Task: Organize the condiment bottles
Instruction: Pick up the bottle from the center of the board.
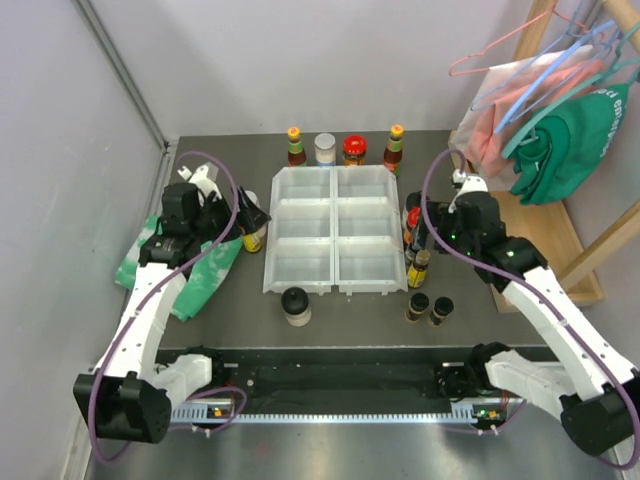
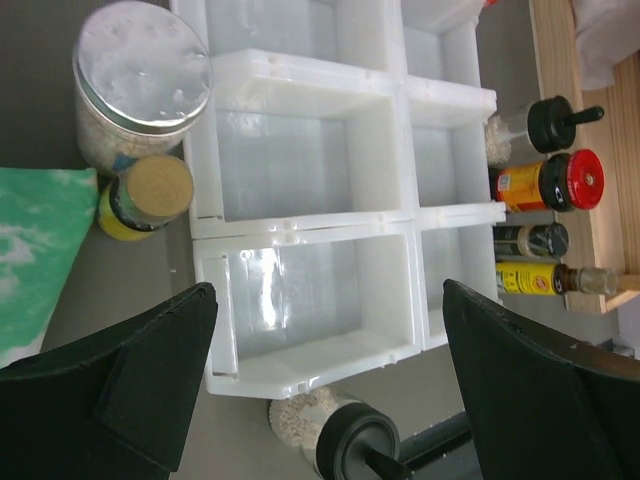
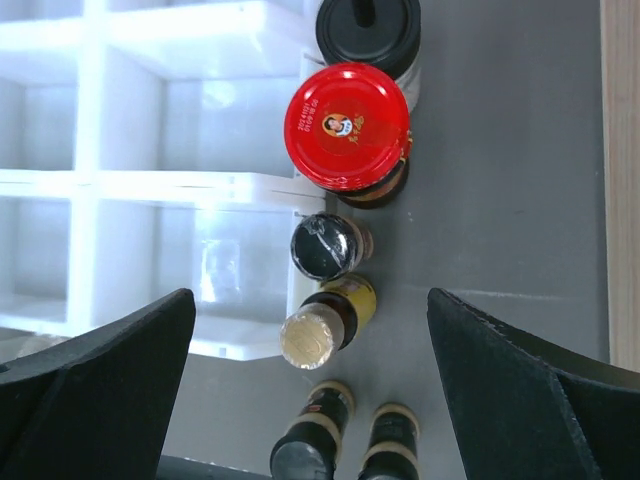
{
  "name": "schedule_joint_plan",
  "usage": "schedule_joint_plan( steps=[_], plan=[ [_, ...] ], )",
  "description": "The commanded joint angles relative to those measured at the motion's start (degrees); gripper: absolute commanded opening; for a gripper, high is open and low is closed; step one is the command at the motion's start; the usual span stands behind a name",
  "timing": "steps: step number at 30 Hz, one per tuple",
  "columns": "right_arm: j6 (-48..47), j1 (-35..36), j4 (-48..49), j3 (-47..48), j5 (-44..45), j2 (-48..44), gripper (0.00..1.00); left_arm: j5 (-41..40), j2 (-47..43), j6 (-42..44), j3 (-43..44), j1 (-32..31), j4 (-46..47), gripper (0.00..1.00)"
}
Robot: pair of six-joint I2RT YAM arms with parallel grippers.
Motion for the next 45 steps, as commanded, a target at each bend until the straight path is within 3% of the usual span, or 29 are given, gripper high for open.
schedule_joint_plan(
  steps=[1, 6, 22, 27, 38, 45],
  plan=[
    [1.33, 4.70, -2.17, 5.45, 9.28, 5.18, 0.97, -3.89, 0.13, 0.50, 2.46, -0.30, 2.75, 0.99],
    [4.84, 7.43, -7.09, 7.13, 14.39, 8.27, 0.91, -6.88, -1.36, 0.60, 1.14, -0.30, 3.54, 0.99],
    [6.61, 7.70, -6.75, 2.74, 9.49, 9.24, 0.74, -9.08, -1.89, -0.72, -0.79, -0.30, 5.12, 0.99],
    [7.22, 7.70, -7.01, 2.04, 8.60, 10.47, 0.64, -11.10, -2.07, -0.90, -1.32, -0.30, 5.21, 0.99],
    [7.23, 7.69, -6.31, 0.45, 7.98, 11.70, 0.56, -11.98, -1.89, -1.25, -2.64, -0.30, 6.18, 0.99],
    [6.70, 7.78, -7.19, 0.98, 8.07, 11.88, 0.36, -12.86, -2.07, -0.90, -3.34, -0.30, 6.26, 0.99]
  ],
)
